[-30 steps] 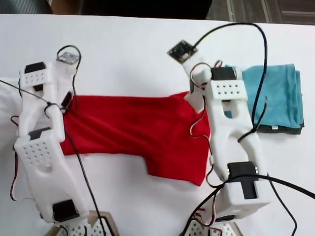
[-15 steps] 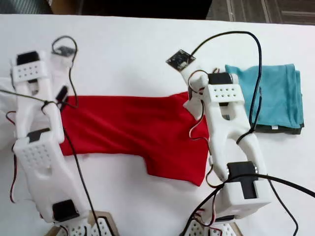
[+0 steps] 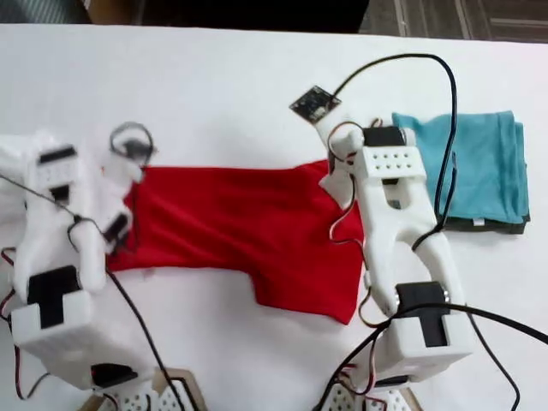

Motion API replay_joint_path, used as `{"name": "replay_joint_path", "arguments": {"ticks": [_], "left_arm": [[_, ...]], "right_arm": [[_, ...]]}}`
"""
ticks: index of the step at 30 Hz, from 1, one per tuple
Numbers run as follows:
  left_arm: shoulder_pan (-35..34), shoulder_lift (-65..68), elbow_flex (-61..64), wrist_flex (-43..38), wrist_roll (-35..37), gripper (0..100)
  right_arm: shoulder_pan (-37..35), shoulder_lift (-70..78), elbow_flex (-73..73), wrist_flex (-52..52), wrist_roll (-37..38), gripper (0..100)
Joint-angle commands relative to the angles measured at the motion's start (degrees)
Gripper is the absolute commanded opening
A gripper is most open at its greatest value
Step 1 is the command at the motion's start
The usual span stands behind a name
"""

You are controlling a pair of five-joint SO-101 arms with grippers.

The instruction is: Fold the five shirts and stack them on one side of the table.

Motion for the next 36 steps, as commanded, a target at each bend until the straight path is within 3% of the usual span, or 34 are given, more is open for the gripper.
{"name": "replay_joint_path", "arguments": {"ticks": [1,9,21,26,30,36], "left_arm": [[-1.9,-3.4,5.5,-7.4,-0.6,3],[-6.8,-3.9,5.3,-9.8,-4.5,3],[-6.6,-4.0,-8.1,7.0,-4.1,3],[-6.6,-4.0,-17.2,12.5,-4.1,3],[-6.2,-3.3,-17.8,8.5,-1.1,3],[-1.3,-1.4,-7.2,-5.6,8.4,3]], "right_arm": [[-0.1,-3.9,-0.5,-0.6,-0.2,2.0],[0.0,-3.9,-0.4,-0.5,-0.2,2.0],[-0.6,-4.2,-0.1,1.6,-0.1,2.1],[-4.5,-11.8,6.9,2.6,6.1,2.1],[-12.4,-21.5,21.2,2.3,8.8,2.1],[-22.6,-24.9,36.8,-0.9,9.1,3.4]]}}
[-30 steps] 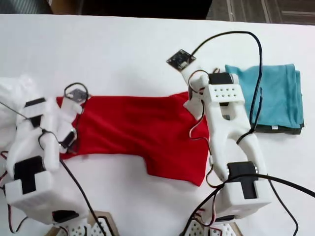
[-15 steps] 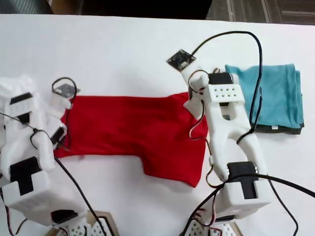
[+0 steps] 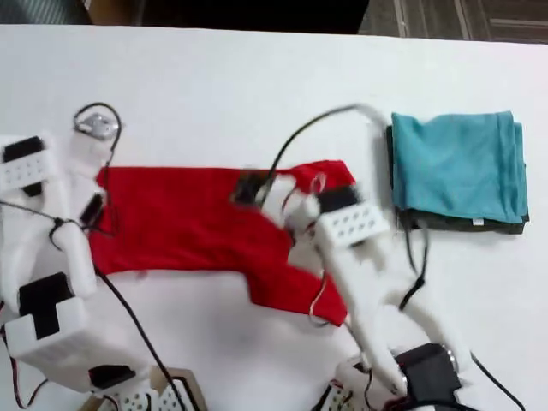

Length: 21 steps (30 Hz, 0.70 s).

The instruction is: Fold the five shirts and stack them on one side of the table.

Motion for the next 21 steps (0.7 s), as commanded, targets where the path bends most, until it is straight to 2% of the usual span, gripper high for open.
{"name": "replay_joint_path", "arguments": {"ticks": [1,6,11,21], "left_arm": [[2.6,0.6,5.1,-8.3,6.6,3],[4.0,1.6,11.1,-17.0,11.9,3],[4.6,1.1,15.5,-22.0,13.4,3],[4.6,1.4,15.2,-22.0,14.4,3]], "right_arm": [[-4.8,-3.2,6.2,-1.4,0.3,5.7],[-9.2,-3.2,9.9,-1.5,0.7,22.4],[-14.7,-3.2,12.0,-2.6,0.3,20.5],[-14.4,4.3,17.1,-12.4,-1.1,20.8]]}}
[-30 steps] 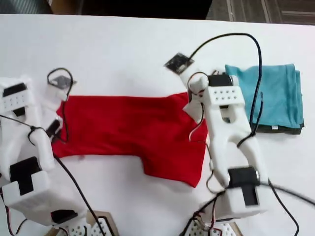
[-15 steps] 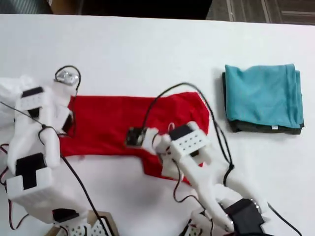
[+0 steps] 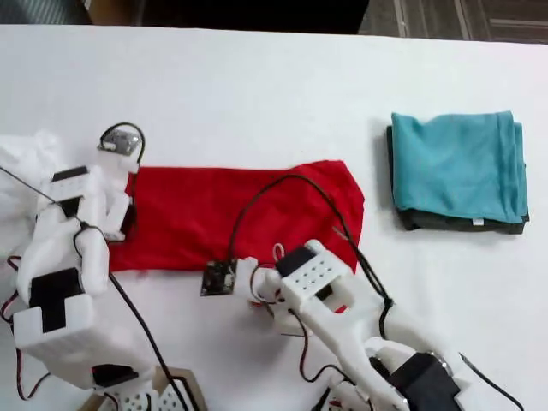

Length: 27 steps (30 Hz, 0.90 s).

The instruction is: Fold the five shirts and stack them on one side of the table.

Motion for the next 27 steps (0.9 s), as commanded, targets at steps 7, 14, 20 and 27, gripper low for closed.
{"name": "replay_joint_path", "arguments": {"ticks": [7,14,20,27], "left_arm": [[0.3,-0.3,0.4,-1.6,0.4,3],[0.3,-0.3,0.5,-1.6,0.3,3],[0.3,-0.3,0.5,-1.7,0.1,3],[0.2,-0.3,0.5,-1.6,0.1,3]], "right_arm": [[2.6,10.0,-6.9,-2.8,-2.4,20.8],[2.7,16.5,-12.8,0.0,-2.5,20.8],[2.8,25.2,-20.9,5.3,-2.2,20.7],[2.7,27.8,-23.4,8.0,-2.5,20.4]]}}
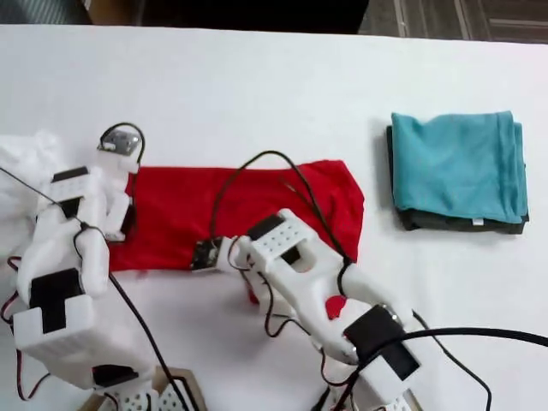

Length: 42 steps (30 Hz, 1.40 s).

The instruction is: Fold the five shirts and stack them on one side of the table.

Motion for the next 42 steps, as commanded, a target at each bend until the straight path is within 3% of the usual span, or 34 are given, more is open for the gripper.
{"name": "replay_joint_path", "arguments": {"ticks": [1,10,15,23,32,42], "left_arm": [[0.2,-0.2,0.0,-1.1,0.1,3],[0.2,-0.2,0.0,-1.1,0.1,3],[0.2,-0.2,0.0,-1.1,0.1,3],[0.2,-0.2,0.0,-1.1,0.1,3],[0.2,-0.1,0.0,-1.1,0.1,3],[0.2,-0.1,0.0,-1.1,0.1,3]], "right_arm": [[0.7,2.7,-1.4,0.8,-0.3,20.4],[1.3,2.8,-0.8,1.2,0.0,17.1],[3.2,2.9,-2.9,1.1,0.1,1.6],[12.6,2.6,-15.2,8.4,3.2,2.1],[13.5,2.9,-39.7,25.3,9.7,2.1],[14.0,15.7,-54.9,23.3,9.9,2.2]]}}
